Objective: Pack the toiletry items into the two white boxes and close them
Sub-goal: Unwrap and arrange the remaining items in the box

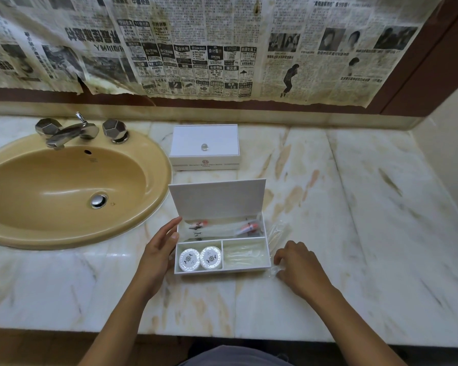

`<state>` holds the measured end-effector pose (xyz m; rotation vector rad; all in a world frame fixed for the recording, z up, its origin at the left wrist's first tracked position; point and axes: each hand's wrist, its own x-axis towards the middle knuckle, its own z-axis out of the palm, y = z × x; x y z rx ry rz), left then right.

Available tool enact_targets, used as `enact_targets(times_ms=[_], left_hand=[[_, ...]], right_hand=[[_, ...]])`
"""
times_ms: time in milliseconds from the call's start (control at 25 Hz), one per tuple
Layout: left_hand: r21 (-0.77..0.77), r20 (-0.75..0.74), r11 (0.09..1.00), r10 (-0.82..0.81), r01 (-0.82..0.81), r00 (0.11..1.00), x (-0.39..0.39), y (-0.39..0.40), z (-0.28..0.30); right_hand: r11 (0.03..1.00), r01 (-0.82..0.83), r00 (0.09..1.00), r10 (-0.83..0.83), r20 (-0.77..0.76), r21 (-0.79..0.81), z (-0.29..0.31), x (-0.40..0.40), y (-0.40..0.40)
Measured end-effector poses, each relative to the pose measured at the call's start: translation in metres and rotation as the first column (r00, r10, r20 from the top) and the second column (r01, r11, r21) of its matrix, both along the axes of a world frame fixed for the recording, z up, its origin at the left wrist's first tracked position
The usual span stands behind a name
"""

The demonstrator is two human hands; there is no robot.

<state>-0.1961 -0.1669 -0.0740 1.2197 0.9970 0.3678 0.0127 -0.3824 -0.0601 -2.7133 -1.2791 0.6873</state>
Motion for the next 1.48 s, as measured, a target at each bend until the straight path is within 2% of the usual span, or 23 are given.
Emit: enact_targets(times_ms=[440, 680, 920, 1160, 1240, 1320, 1480], left_hand=[[0.021, -0.007, 1.0, -0.012, 0.012, 1.0, -0.002, 0.002, -0.007], [0.032, -0.028, 0.999, -0.016, 0.017, 0.999, -0.003, 0.004, -0.008], [0.035, -0.047, 0.999, -0.019, 0.02, 0.999, 0.0, -0.002, 0.003], [0.043, -0.063, 0.999, -0.02, 0.023, 0.998, -0.001, -0.001, 0.002], [0.043, -0.064, 0.999, -0.021, 0.024, 0.998, -0.001, -0.001, 0.003], [0.039, -0.063, 0.999, -0.017, 0.02, 0.998, 0.0, -0.002, 0.003], [0.033, -0.049, 0.999, -0.017, 0.019, 0.999, 0.0, -0.002, 0.004]], right_hand=[[0.993, 0.108, 0.993, -0.105, -0.06, 0.056, -0.005, -0.001, 0.002], [0.982, 0.157, 0.986, -0.15, -0.078, 0.104, 0.013, 0.016, 0.002], [0.936, 0.173, 0.985, -0.17, -0.037, 0.305, 0.065, 0.028, 0.013], [0.819, 0.259, 0.953, -0.129, -0.275, 0.512, 0.078, -0.009, 0.04], [0.819, 0.249, 0.941, -0.078, -0.329, 0.518, 0.067, -0.025, 0.046], [0.862, 0.172, 0.948, -0.014, -0.318, 0.476, 0.053, -0.039, 0.048], [0.967, -0.015, 0.979, 0.066, -0.193, 0.253, 0.04, -0.057, 0.043]])
